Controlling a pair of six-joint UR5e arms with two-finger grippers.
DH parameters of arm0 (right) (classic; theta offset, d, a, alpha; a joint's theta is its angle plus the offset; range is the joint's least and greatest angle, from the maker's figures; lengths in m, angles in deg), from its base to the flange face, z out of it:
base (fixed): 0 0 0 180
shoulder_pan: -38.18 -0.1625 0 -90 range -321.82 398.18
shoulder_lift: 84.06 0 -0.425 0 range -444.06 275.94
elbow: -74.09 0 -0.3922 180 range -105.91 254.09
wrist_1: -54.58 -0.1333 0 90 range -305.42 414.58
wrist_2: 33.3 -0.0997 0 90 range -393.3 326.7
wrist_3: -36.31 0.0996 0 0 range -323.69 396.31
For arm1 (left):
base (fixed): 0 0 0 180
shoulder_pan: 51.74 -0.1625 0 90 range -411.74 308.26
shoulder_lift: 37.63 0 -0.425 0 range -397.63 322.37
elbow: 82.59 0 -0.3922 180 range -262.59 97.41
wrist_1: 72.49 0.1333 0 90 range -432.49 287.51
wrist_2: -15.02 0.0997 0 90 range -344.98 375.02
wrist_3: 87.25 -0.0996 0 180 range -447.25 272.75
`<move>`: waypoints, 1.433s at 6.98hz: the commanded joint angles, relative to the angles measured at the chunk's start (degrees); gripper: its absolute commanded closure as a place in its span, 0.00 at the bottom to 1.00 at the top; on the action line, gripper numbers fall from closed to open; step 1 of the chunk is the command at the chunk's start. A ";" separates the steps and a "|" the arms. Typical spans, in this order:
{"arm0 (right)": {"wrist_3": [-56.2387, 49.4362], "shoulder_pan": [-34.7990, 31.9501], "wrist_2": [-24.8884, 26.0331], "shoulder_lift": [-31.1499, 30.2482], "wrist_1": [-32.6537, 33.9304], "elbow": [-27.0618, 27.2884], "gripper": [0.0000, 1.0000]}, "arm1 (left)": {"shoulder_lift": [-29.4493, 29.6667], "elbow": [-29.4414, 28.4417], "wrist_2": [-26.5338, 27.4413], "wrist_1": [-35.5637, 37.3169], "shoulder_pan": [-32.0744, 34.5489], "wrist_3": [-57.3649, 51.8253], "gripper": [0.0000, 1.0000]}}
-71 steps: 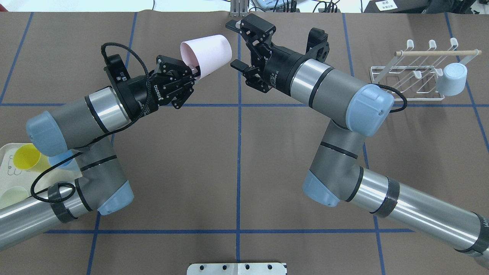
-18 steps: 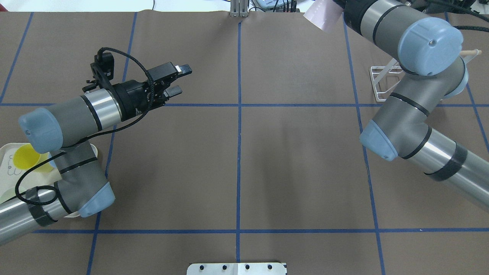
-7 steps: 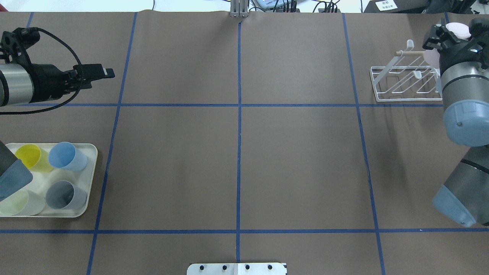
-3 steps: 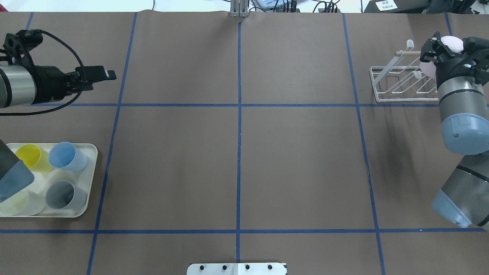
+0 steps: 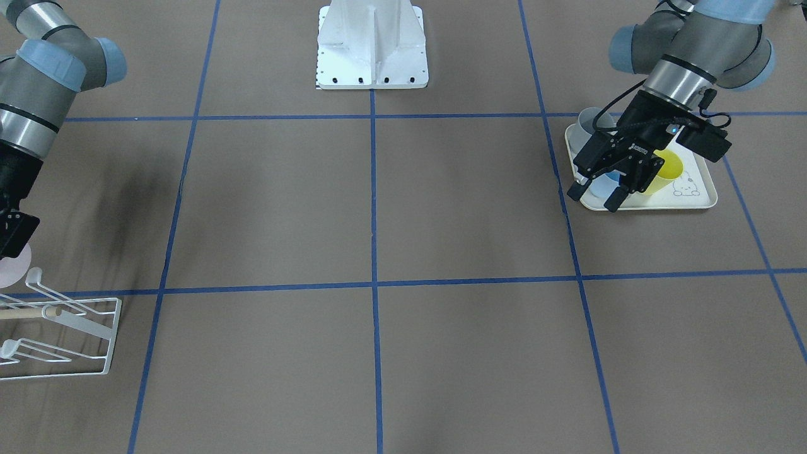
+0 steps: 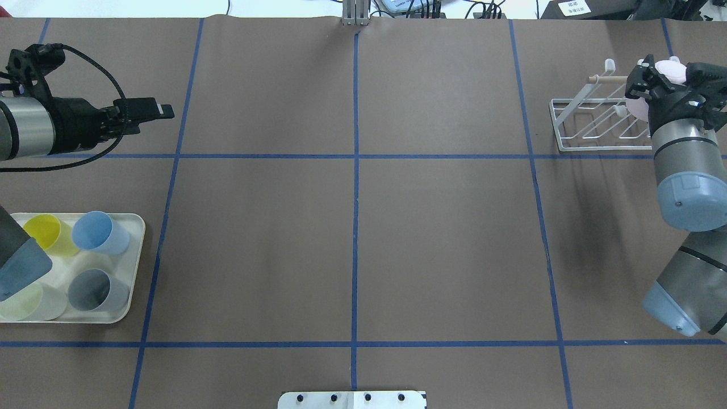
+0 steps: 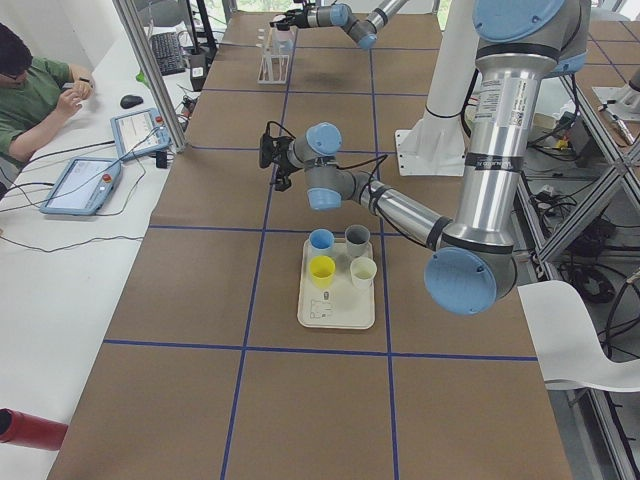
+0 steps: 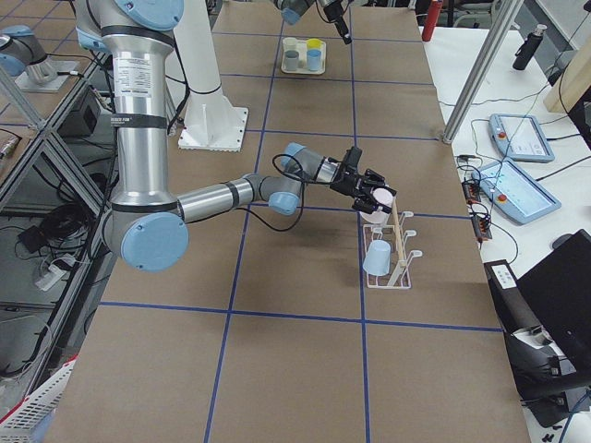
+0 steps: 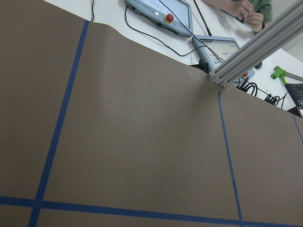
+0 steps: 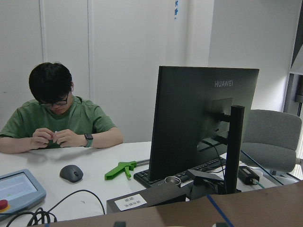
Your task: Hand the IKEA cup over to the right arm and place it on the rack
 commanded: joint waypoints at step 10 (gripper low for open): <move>-2.97 -1.99 -2.05 0.48 -0.10 -3.14 1.00 | 0.24 -0.15 0.09 0.00 -0.03 0.09 0.00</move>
